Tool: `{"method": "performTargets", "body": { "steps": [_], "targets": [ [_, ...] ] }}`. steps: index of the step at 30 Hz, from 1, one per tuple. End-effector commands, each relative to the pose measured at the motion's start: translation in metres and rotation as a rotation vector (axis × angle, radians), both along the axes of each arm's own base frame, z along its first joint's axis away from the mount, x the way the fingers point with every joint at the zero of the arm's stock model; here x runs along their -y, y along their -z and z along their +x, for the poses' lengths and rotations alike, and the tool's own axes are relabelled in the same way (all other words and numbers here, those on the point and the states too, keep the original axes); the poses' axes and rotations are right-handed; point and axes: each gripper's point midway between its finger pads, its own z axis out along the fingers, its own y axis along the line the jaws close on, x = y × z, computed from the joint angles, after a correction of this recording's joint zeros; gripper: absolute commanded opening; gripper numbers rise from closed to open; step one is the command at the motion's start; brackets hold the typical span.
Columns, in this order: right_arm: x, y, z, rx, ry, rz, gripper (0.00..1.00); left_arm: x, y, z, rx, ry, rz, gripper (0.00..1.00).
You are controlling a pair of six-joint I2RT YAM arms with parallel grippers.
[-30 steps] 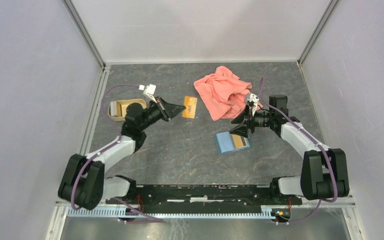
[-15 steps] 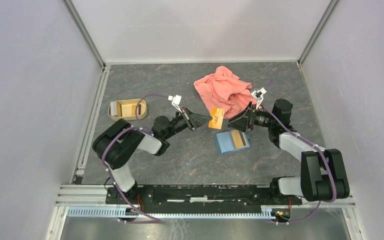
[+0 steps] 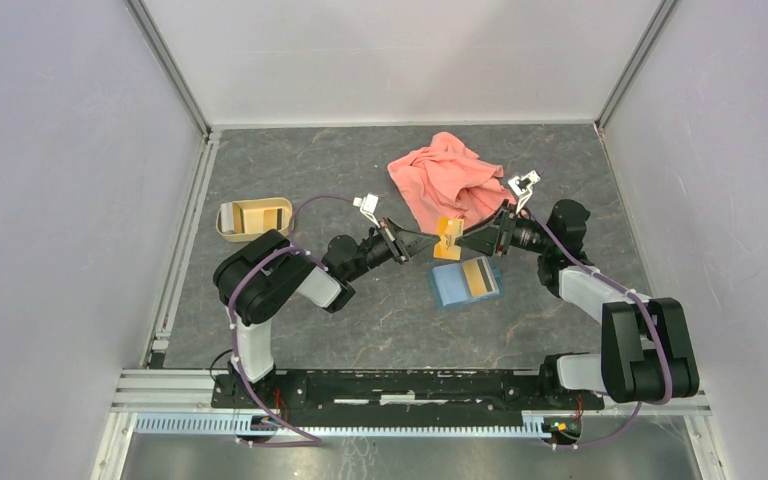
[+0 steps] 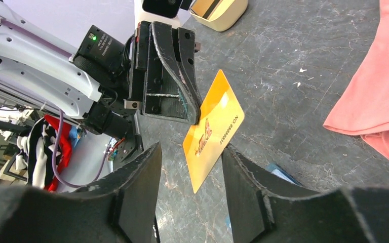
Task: Put the credit cards into the card holder
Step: Pick up the credit card from the storage box, then insert the credit card into the card holder.
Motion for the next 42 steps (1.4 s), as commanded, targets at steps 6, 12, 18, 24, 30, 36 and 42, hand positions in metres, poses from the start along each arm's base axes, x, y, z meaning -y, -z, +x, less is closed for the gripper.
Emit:
{"method": "performTargets", "body": {
  "steps": [6, 12, 18, 24, 30, 36, 42],
  "targets": [
    [-0.003, -0.015, -0.002, 0.037, -0.002, 0.028, 0.20, 0.000, -0.066, -0.010, 0.168, -0.005, -0.208, 0.02],
    [-0.001, -0.002, 0.005, 0.071, -0.022, -0.054, 0.00, -0.010, -0.047, -0.008, 0.146, -0.048, -0.107, 0.26],
    [0.006, 0.010, 0.006, 0.236, -0.132, -0.221, 0.00, -0.040, -0.014, 0.009, 0.223, -0.183, 0.281, 0.58],
    [0.016, 0.014, 0.007, 0.276, -0.129, -0.256, 0.00, -0.084, 0.000, 0.016, 0.390, -0.264, 0.731, 0.82],
    [0.026, 0.044, -0.015, 0.184, -0.222, -0.335, 0.00, -0.102, -0.010, 0.006, 0.401, -0.298, 0.744, 1.00],
    [0.058, 0.081, -0.017, -0.009, -0.091, -0.318, 0.00, -0.080, 0.002, -0.005, 0.254, -0.215, 0.599, 0.99],
    [0.065, 0.098, -0.011, -0.104, -0.001, -0.318, 0.00, -0.050, 0.040, -0.020, 0.068, -0.141, 0.550, 0.90]
  ]
}}
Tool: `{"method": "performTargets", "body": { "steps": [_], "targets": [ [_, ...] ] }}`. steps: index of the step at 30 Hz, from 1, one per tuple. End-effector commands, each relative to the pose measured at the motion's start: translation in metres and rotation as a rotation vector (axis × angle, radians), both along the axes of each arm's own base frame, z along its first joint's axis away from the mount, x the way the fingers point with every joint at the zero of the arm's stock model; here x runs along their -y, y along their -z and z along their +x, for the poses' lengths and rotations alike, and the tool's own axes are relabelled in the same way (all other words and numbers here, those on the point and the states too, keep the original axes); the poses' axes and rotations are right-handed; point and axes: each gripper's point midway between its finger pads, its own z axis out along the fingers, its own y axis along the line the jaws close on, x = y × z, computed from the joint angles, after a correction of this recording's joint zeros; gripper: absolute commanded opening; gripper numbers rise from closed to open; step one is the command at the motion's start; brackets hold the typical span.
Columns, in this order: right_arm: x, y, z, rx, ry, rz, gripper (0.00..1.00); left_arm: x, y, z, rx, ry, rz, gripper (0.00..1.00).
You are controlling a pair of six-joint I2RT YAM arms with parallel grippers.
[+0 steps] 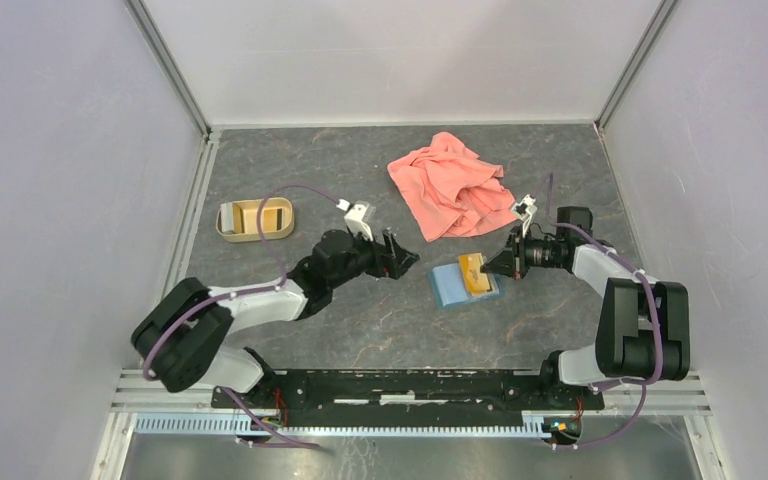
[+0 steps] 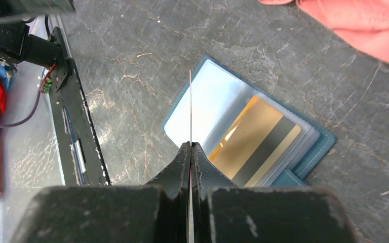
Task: Put the credit cards into the card holder
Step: Insert the credit card into the card holder.
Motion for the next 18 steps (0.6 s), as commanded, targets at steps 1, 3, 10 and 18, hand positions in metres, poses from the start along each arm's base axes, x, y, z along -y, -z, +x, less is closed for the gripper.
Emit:
{"method": "performTargets", "body": {
  "steps": [1, 3, 10, 18],
  "targets": [
    [0.002, 0.006, 0.006, -0.035, 0.065, 0.009, 0.00, 0.026, 0.011, -0.017, -0.123, 0.013, -0.097, 0.88],
    [0.004, 0.008, 0.008, -0.053, 0.086, 0.019, 0.00, 0.033, 0.025, -0.024, -0.183, -0.003, -0.102, 0.87],
    [0.008, 0.022, 0.011, -0.158, 0.133, 0.057, 0.00, 0.053, 0.053, -0.033, -0.318, -0.036, -0.109, 0.80],
    [0.011, 0.030, 0.015, -0.215, 0.157, 0.081, 0.00, 0.068, 0.089, -0.041, -0.435, -0.053, -0.018, 0.75]
  ]
}}
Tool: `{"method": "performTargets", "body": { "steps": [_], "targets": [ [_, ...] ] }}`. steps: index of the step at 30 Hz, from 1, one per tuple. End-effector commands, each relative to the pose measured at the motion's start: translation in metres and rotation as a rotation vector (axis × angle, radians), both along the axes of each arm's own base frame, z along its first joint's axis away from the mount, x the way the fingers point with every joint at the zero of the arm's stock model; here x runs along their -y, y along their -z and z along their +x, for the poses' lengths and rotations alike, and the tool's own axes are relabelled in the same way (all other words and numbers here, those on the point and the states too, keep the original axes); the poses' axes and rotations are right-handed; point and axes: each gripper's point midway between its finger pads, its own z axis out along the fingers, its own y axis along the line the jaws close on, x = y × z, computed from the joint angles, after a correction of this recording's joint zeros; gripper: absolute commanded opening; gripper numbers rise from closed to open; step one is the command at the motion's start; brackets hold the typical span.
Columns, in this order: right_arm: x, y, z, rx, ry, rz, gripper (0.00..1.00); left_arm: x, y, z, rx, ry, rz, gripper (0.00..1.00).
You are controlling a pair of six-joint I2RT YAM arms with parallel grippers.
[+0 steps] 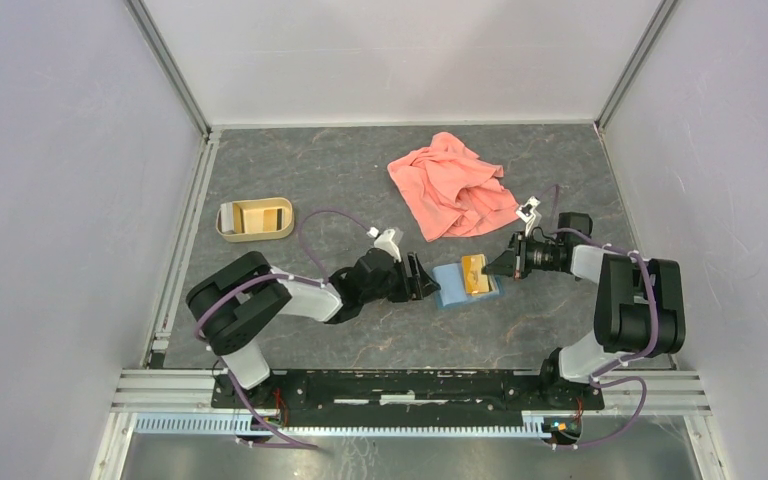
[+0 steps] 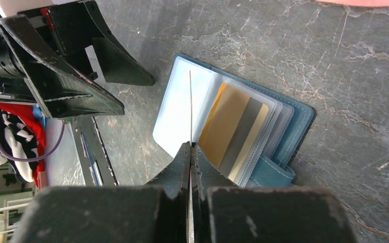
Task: Put the credit cards into the card holder
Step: Insert the credit card into the card holder.
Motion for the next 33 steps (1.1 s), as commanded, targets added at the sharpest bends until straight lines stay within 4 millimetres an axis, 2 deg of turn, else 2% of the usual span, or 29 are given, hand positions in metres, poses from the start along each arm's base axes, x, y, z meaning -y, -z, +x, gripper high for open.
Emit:
{"method": "performTargets", "body": {
  "steps": [1, 6, 19, 24, 29, 33],
  "targets": [
    [0.002, -0.001, 0.008, -0.004, 0.018, 0.024, 0.00, 0.012, 0.002, 0.005, -0.048, -0.053, 0.004, 0.75],
    [0.003, 0.008, 0.006, -0.046, 0.025, 0.033, 0.00, 0.013, 0.021, 0.007, -0.099, -0.091, 0.122, 0.76],
    [0.006, 0.023, 0.004, -0.103, 0.038, 0.006, 0.00, 0.001, 0.068, 0.003, -0.184, -0.109, 0.310, 0.49],
    [0.009, 0.030, 0.004, -0.134, 0.068, -0.038, 0.00, 0.002, 0.077, 0.000, -0.198, -0.097, 0.322, 0.43],
    [0.014, 0.036, 0.005, -0.167, 0.112, -0.094, 0.00, 0.000, 0.079, 0.000, -0.197, -0.100, 0.330, 0.41],
    [0.021, 0.031, 0.007, -0.149, 0.180, -0.137, 0.00, -0.002, 0.078, 0.000, -0.194, -0.107, 0.332, 0.41]
  ]
}}
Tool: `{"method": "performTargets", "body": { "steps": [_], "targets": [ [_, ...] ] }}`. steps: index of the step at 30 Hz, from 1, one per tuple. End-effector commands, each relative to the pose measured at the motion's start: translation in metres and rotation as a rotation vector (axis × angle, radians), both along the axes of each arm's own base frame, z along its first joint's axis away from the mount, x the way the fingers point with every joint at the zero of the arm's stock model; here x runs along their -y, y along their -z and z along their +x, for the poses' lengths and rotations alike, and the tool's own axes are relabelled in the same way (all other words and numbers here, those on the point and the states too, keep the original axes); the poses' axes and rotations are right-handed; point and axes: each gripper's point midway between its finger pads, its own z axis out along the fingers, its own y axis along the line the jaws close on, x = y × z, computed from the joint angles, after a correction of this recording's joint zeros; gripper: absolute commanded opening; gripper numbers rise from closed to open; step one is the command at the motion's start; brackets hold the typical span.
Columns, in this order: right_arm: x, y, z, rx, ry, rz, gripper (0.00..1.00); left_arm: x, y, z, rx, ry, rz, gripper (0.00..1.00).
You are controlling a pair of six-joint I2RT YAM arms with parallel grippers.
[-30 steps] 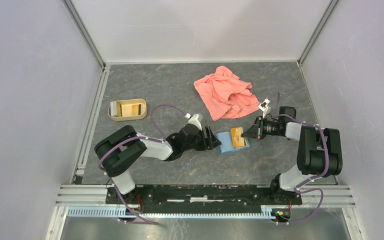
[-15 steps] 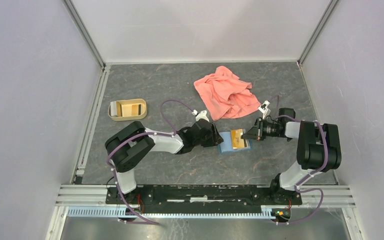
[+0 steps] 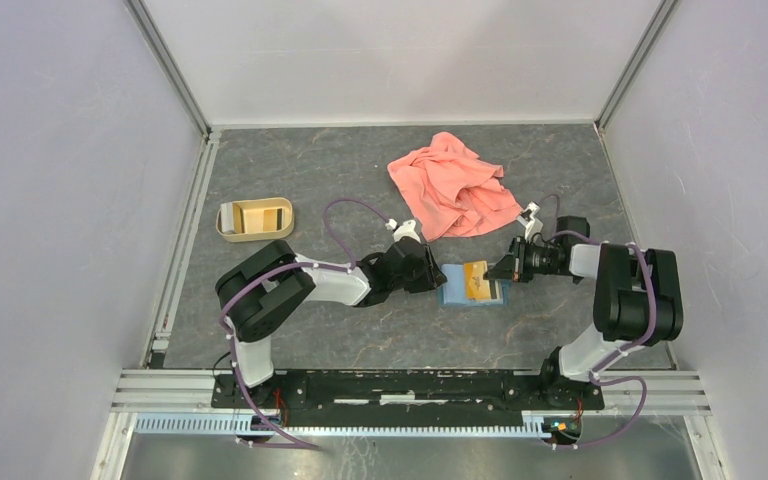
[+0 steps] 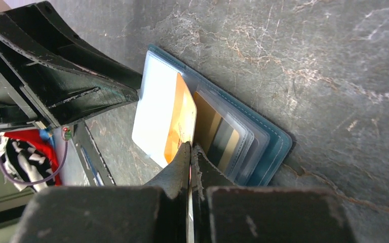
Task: Put the credit cards into the card holder
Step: Insert the credit card into the card holder.
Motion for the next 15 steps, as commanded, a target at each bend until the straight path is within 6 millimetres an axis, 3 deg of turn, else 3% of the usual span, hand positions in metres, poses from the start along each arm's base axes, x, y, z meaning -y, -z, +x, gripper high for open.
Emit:
{"method": "performTargets", "body": {
  "steps": [1, 8, 15],
  "targets": [
    [0.0130, -0.0020, 0.0101, 0.040, 0.097, -0.113, 0.00, -0.0361, 0.0574, -0.0244, -0.123, -0.020, 0.185, 0.41],
    [0.0221, -0.0107, 0.0148, 0.090, 0.190, -0.169, 0.00, -0.0351, 0.0565, -0.0238, -0.119, -0.018, 0.178, 0.41],
    [0.0214, -0.0034, 0.0119, 0.044, 0.207, -0.164, 0.00, -0.0284, 0.0532, -0.0243, -0.118, 0.002, 0.150, 0.41]
  ]
}}
